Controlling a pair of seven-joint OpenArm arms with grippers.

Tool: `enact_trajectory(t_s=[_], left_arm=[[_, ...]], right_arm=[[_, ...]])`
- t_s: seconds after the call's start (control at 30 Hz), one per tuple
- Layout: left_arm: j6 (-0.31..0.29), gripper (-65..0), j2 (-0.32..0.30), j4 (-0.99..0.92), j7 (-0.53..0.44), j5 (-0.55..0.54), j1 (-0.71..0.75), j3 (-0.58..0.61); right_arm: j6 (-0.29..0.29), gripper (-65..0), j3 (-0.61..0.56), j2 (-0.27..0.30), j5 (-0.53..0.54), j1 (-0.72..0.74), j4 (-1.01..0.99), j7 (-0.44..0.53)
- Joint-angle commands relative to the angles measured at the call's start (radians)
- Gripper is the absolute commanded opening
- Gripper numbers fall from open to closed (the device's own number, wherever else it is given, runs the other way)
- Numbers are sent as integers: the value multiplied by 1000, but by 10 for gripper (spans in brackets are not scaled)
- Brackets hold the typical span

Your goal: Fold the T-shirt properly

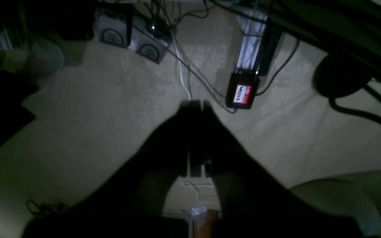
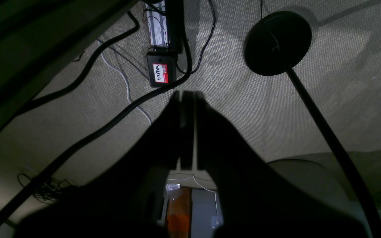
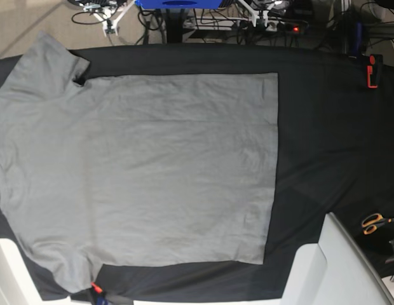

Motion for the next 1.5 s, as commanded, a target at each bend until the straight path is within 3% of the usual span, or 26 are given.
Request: enact_trajectory(t_s=[0.0, 0.9, 1.03, 1.17, 1.23, 1.47], left_arm=[[5, -650, -3, -1, 4, 0, 9, 1], [5, -650, -3, 65, 4, -5, 63, -2], [5, -650, -8, 189, 4, 0, 150, -2], [5, -650, -51, 436, 4, -8, 304, -11], [5, -650, -75, 534, 4, -8, 365, -11], [5, -650, -112, 734, 4, -9, 496, -12]], right_arm=[[5, -648, 1, 2, -1, -3, 4, 1], [0, -648, 4, 4, 2, -3, 7, 4], [5, -650, 6, 7, 4, -38, 25, -4], [0, -650, 21, 58, 4, -179, 228, -62], [2, -650, 95, 76, 4, -276, 395, -127], [5, -650, 262, 75, 1, -526, 949, -351]])
